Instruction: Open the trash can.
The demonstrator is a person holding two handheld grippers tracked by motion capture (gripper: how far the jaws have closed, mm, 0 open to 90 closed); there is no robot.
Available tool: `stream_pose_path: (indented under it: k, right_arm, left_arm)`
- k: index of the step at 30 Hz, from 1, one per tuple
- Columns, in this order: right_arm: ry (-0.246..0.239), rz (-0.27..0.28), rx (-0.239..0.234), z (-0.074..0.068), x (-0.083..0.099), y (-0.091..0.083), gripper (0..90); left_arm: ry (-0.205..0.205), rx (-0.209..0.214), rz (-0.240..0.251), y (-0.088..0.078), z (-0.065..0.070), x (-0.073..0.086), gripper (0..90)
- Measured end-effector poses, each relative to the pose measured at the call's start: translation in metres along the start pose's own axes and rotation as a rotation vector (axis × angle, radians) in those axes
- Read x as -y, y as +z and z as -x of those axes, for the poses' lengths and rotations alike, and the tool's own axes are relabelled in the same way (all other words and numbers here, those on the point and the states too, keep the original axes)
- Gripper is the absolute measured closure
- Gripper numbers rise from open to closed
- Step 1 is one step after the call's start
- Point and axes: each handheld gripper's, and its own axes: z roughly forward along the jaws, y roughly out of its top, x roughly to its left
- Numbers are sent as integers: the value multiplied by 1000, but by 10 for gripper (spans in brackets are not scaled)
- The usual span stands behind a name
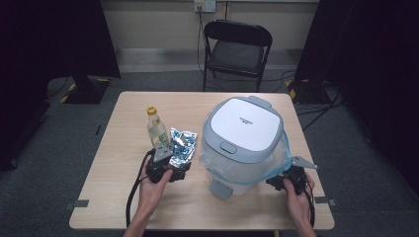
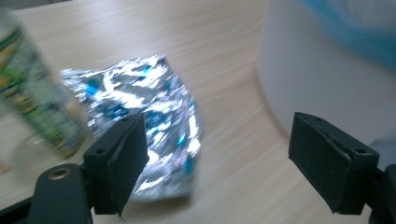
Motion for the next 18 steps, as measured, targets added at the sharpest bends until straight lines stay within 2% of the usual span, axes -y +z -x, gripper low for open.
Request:
stream_pose_path:
  k: [3, 6, 7, 9, 10, 12, 14, 15, 18]
  right_arm:
    - [-7, 9, 14, 1, -3, 1, 180]
    - [-7, 10, 18, 2, -4, 2, 191]
    - [0, 16, 13, 2, -5, 3, 234]
    - [-4, 19, 27, 2, -6, 4, 246]
    - [-1, 22, 31, 2, -7, 5, 266]
    - [2, 27, 33, 2, -8, 5, 280]
    - [12, 37, 47, 2, -9, 6, 303]
    - [16, 42, 49, 2, -10, 7, 326]
    - [20, 46, 58, 1, -14, 10, 353]
  left_arm:
    - [5, -17, 1, 12, 3, -9, 195]
    - [7, -39, -3, 15, 5, -13, 197]
    - [-1, -34, -7, 19, 5, -14, 197]
    - [-8, -33, -19, 22, 5, -16, 196]
    - [22, -45, -32, 30, 8, -18, 196]
    - [29, -49, -44, 34, 8, -18, 197]
    - [12, -58, -39, 38, 8, -19, 197]
    - [-2, -48, -34, 40, 8, -19, 197]
    - [5, -47, -37, 44, 6, -19, 197]
